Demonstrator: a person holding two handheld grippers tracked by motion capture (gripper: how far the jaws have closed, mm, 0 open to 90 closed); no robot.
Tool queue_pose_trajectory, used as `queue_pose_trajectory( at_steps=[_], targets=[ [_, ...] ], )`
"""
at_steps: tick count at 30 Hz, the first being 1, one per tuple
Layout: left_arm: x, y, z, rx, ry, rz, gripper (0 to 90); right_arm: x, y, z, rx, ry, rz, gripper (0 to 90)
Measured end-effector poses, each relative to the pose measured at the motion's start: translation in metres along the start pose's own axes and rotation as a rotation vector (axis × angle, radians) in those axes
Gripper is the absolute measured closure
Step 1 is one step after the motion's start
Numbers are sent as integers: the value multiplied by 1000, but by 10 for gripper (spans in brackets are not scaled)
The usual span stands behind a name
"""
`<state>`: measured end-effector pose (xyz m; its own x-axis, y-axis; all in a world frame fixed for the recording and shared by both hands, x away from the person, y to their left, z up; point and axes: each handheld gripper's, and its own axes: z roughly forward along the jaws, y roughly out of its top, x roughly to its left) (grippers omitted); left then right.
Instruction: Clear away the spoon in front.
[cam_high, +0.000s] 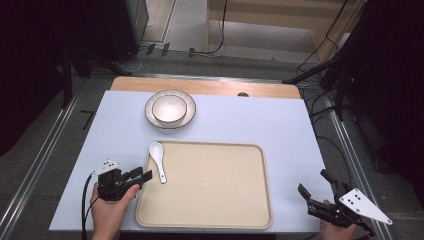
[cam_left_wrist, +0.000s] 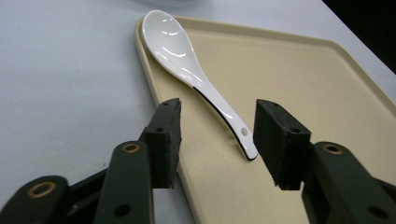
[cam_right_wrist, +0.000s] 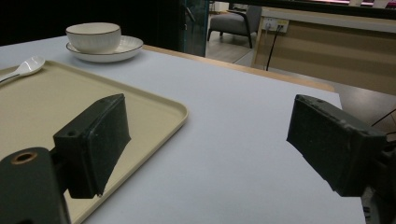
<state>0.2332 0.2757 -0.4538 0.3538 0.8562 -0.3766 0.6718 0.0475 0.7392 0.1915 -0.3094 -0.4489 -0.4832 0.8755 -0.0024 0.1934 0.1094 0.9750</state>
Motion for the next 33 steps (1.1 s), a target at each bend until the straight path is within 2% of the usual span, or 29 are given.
queue_pose_trajectory(
  at_steps=[2,3,4,6,8,11,13,15,19,26,29,33],
  targets=[
    [0,0,2,7,-8,8,666,0,0,0,1,1,-1,131],
    [0,1,3,7,-17,10,795,1,0,1,3,4,-4,131],
    [-1,2,5,10,-26,13,795,1,0,1,3,4,-4,131],
    [-6,5,10,14,-42,34,900,2,0,2,5,4,-3,131],
    [-11,9,17,22,-70,52,900,2,0,3,5,8,-9,131],
    [-18,13,29,34,-84,80,900,4,0,4,9,10,-9,131],
    [-24,15,41,62,-81,103,900,4,0,4,9,13,-14,131],
    [-25,15,45,69,-80,107,900,4,0,4,9,13,-14,131],
    [-28,19,53,95,-51,119,900,4,-1,4,12,11,-9,131],
    [-21,21,54,118,-15,77,900,3,-1,3,12,8,-5,131],
    [-15,20,52,114,-25,52,900,3,-1,2,10,8,-4,131],
    [-12,19,50,113,-19,38,900,3,0,2,7,7,-8,131]
  ],
)
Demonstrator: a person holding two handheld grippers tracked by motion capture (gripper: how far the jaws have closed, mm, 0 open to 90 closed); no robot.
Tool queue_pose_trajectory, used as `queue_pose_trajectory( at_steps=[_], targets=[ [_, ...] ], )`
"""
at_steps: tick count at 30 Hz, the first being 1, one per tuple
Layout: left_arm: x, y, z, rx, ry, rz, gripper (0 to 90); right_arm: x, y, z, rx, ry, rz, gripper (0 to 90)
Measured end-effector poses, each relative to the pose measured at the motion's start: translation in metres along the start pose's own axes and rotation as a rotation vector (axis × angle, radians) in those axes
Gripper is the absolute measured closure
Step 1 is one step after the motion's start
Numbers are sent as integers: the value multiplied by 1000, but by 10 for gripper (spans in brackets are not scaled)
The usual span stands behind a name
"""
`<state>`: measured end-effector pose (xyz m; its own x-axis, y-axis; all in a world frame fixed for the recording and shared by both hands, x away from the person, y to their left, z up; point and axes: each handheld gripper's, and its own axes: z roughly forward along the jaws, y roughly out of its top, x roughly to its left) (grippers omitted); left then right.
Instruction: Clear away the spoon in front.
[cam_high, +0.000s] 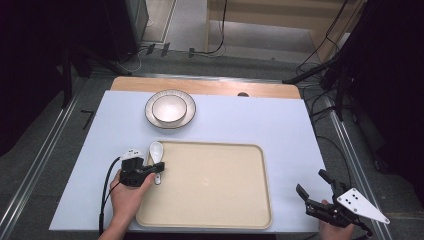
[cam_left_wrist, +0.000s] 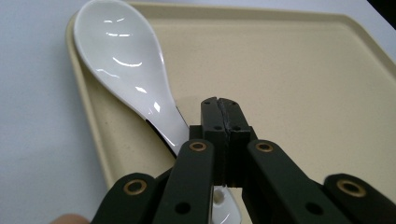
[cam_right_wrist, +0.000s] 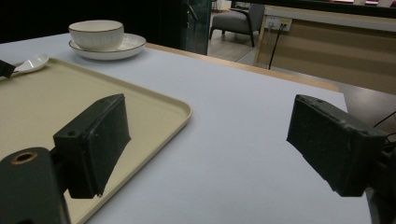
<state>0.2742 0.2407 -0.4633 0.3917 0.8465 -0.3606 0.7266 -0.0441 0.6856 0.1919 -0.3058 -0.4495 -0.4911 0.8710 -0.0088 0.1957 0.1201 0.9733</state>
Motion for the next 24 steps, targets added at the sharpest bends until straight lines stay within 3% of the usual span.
queue_pose_trajectory(
  at_steps=[9,16,17,19,24],
  targets=[
    [10,-2,-9,-10,23,-31,900,-1,-1,1,2,0,3,131],
    [13,-3,-14,-48,-10,-39,899,0,0,1,5,2,1,131],
    [13,-3,-15,-58,-22,-35,815,0,0,1,4,1,1,131],
    [14,-3,-18,-88,-53,-29,766,0,0,1,5,1,1,131],
    [15,-2,-28,-160,-44,19,489,0,0,0,2,-1,2,131]
  ],
)
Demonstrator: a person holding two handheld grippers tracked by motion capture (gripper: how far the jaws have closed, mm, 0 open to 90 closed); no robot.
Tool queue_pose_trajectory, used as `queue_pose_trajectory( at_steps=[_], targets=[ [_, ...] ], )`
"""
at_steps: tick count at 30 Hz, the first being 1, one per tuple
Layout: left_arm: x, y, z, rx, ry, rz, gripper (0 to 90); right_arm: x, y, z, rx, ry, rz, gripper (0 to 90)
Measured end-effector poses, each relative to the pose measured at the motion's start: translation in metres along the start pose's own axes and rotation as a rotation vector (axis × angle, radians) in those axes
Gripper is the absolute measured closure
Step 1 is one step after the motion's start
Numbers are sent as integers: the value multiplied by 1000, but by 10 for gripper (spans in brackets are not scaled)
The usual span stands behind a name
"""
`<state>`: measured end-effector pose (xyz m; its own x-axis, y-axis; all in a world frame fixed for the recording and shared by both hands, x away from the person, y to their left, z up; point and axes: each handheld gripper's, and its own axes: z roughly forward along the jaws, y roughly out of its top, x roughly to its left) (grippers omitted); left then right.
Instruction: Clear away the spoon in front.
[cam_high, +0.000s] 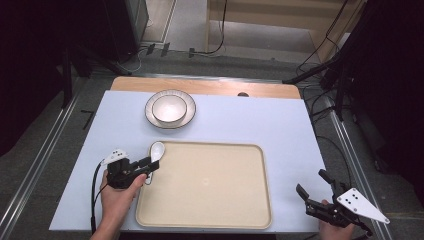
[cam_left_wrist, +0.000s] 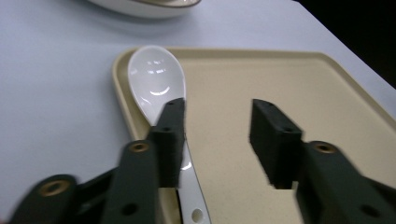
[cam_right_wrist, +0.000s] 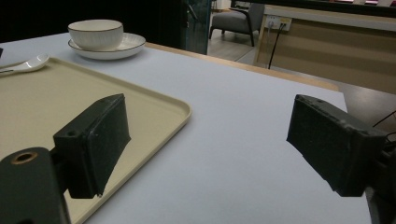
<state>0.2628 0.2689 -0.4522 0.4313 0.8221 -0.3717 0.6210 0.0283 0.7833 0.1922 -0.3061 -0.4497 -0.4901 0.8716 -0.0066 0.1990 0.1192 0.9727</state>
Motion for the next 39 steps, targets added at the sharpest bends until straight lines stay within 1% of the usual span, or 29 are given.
queue_pose_trajectory(
  at_steps=[1,2,3,5,7,8,9,11,13,14,16,17,19,22,24,25,27,32,35,39],
  targets=[
    [1,1,-2,-7,-10,-7,451,0,0,0,1,0,0,131],
    [2,2,-5,-13,-16,-11,355,0,0,0,0,0,-1,131],
    [2,4,-7,-14,-14,-12,355,0,0,0,0,0,-1,131],
    [3,6,-12,-20,-12,3,260,0,0,0,0,-1,0,131],
    [2,8,-17,-29,-27,16,163,0,0,0,0,1,-2,131],
    [2,8,-19,-38,-33,26,119,0,0,0,1,1,-2,131],
    [2,8,-21,-35,-38,46,90,0,0,0,2,1,-1,131],
    [2,9,-25,-43,-50,46,6,0,0,0,-1,-2,-3,131],
    [2,10,-29,-59,-56,63,5,0,0,0,0,-2,-1,131],
    [1,10,-31,-59,-48,66,0,0,0,0,1,-3,-1,131],
    [2,11,-35,-64,-51,77,0,0,0,0,2,-4,-1,131],
    [2,11,-36,-64,-45,82,0,0,0,0,2,-4,-1,131],
    [2,10,-40,-66,-53,100,0,0,0,-1,0,-5,1,131],
    [2,9,-46,-75,-39,118,0,0,0,-1,0,-4,0,131],
    [4,8,-51,-78,-41,129,0,0,0,-1,-2,-6,1,131],
    [5,7,-53,-83,-33,129,0,0,0,-1,-1,-6,2,131],
    [8,6,-58,-86,-33,133,0,0,0,-1,-1,-6,3,131],
    [14,1,-69,-88,-5,139,0,1,1,0,-2,-5,-1,131],
    [19,0,-76,-102,5,133,0,1,1,0,-3,-7,0,131],
    [24,-2,-85,-108,22,136,0,0,0,0,0,-7,-1,131]
  ],
)
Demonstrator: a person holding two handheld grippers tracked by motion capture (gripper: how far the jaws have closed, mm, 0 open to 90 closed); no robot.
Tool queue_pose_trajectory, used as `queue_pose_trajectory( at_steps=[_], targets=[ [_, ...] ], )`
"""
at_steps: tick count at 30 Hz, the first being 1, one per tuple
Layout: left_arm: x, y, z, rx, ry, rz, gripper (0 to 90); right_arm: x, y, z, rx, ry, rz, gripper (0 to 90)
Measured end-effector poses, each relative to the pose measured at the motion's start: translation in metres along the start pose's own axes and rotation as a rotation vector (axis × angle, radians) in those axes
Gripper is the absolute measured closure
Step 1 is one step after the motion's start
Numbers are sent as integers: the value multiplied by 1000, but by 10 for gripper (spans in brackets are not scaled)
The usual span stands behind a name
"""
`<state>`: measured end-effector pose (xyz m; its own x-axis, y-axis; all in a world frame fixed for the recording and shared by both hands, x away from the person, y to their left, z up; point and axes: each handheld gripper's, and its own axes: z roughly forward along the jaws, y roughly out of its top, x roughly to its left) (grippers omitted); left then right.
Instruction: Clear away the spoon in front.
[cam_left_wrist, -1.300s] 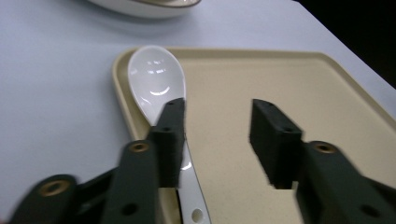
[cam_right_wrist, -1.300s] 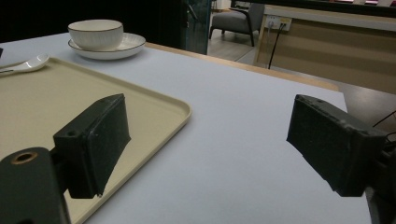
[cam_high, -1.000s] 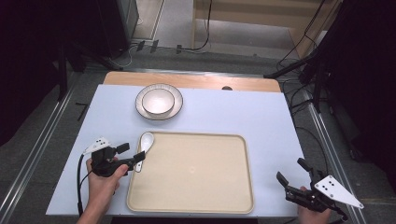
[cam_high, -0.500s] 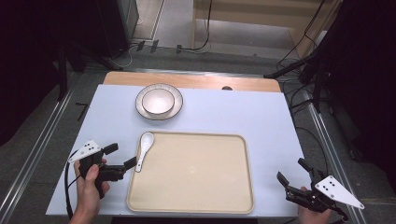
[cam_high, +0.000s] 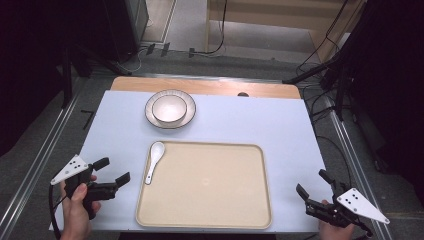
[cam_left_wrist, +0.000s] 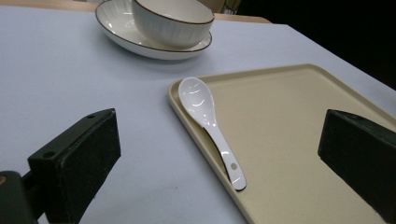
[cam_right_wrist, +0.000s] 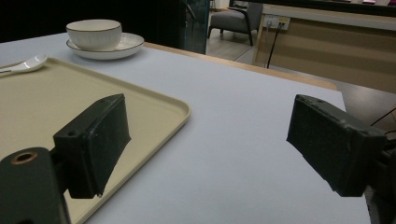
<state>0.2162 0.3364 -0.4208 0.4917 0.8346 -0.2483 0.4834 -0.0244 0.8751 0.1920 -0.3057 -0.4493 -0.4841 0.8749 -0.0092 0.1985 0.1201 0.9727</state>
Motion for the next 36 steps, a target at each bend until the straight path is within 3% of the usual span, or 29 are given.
queue_pose_trajectory(
  at_steps=[9,20,36],
  targets=[
    [7,-5,-19,-10,25,8,0,0,1,-1,-3,-4,5,131],
    [6,-5,-32,-51,23,62,0,-2,1,-3,-11,-11,3,131],
    [15,-6,-40,-65,42,24,0,-4,2,-5,-24,-22,8,131]
  ],
)
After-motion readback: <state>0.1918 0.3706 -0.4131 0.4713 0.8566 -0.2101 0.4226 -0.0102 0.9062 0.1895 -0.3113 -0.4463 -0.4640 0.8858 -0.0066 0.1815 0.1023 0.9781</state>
